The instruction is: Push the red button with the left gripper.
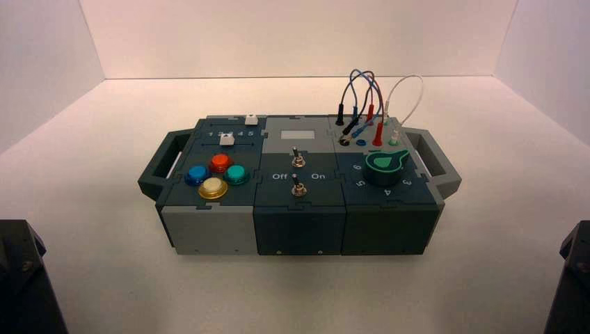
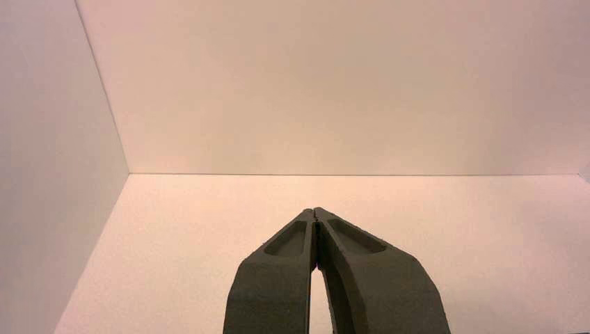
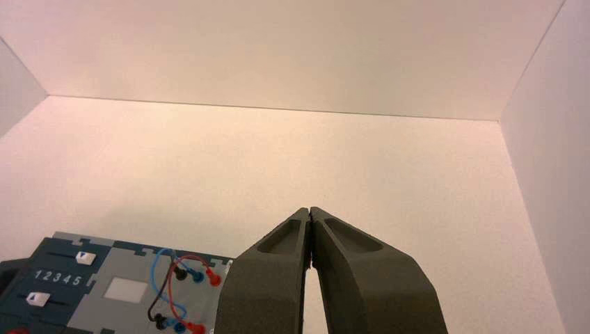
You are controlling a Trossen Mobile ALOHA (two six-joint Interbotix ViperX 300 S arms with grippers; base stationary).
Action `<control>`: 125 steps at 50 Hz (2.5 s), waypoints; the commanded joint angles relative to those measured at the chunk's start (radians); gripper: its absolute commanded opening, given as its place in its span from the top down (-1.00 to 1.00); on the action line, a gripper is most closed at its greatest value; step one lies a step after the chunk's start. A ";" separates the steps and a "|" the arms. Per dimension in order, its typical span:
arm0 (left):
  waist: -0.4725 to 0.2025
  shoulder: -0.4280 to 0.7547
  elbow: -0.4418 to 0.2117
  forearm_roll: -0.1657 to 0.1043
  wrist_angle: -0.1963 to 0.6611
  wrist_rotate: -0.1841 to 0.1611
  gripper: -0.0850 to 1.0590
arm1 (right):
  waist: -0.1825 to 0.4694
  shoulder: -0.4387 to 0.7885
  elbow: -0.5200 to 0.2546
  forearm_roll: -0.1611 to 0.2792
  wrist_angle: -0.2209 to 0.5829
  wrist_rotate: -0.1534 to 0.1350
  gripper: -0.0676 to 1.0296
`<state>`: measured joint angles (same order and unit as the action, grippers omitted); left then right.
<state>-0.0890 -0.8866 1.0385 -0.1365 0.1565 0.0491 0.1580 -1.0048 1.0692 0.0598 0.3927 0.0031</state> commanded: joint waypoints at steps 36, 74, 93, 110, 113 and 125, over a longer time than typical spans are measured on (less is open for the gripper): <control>-0.146 0.083 -0.060 0.003 0.175 0.014 0.91 | 0.098 0.015 -0.021 0.014 0.071 0.000 0.92; -0.454 0.272 -0.100 -0.018 0.545 0.000 0.91 | 0.615 0.316 -0.114 0.031 0.147 -0.005 0.92; -0.644 0.511 -0.120 -0.026 0.558 -0.028 0.91 | 0.661 0.451 -0.144 0.029 0.150 -0.018 0.92; -0.653 0.643 -0.170 -0.028 0.523 -0.031 0.91 | 0.661 0.449 -0.144 0.028 0.143 -0.020 0.92; -0.653 0.664 -0.178 -0.026 0.509 -0.031 0.91 | 0.660 0.449 -0.146 0.028 0.143 -0.020 0.92; -0.653 0.746 -0.213 -0.017 0.488 -0.031 0.91 | 0.661 0.440 -0.141 0.028 0.143 -0.020 0.92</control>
<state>-0.7409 -0.1795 0.8698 -0.1626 0.6565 0.0215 0.8130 -0.5522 0.9557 0.0859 0.5430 -0.0138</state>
